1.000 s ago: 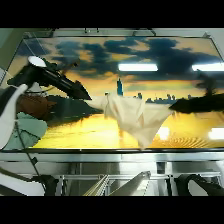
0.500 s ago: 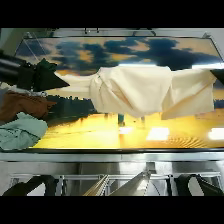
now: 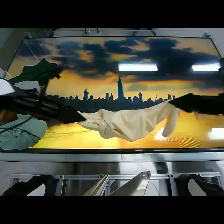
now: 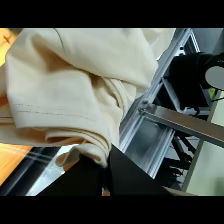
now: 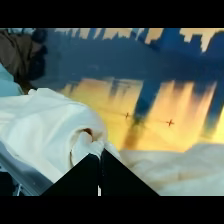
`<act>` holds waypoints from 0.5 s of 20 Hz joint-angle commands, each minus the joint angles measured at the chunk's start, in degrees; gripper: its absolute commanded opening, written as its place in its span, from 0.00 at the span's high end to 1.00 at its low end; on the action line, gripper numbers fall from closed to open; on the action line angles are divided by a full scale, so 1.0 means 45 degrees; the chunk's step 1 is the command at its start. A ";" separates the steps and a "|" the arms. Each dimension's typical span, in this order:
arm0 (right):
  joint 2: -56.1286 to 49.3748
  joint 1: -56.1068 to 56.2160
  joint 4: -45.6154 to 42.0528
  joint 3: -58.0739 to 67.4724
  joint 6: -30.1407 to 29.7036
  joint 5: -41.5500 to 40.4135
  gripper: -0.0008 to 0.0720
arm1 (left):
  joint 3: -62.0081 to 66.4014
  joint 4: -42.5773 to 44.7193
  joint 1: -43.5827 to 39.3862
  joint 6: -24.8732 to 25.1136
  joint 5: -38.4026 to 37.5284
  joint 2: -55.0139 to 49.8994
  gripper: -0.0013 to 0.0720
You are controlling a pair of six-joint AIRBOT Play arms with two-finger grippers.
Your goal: Fold the shirts.
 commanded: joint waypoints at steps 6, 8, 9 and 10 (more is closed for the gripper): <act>-0.3750 -0.0243 -0.1447 0.0039 -0.0845 -0.3385 0.28 | 0.2856 -0.0015 0.0500 0.0131 0.1953 -0.5338 0.00; -0.3745 -0.0933 -0.3303 0.0792 -0.0520 -0.2633 0.28 | 0.3745 -0.0010 0.1083 -0.0874 0.0039 -0.5848 0.00; -0.3745 -0.1273 -0.3978 0.0903 -0.0151 -0.2093 0.28 | 0.3565 -0.0019 0.1185 -0.1287 -0.0806 -0.5882 0.00; -0.3784 -0.1467 -0.4294 0.0835 0.0049 -0.1613 0.28 | 0.2934 -0.0024 0.1156 -0.1506 -0.1171 -0.5712 0.00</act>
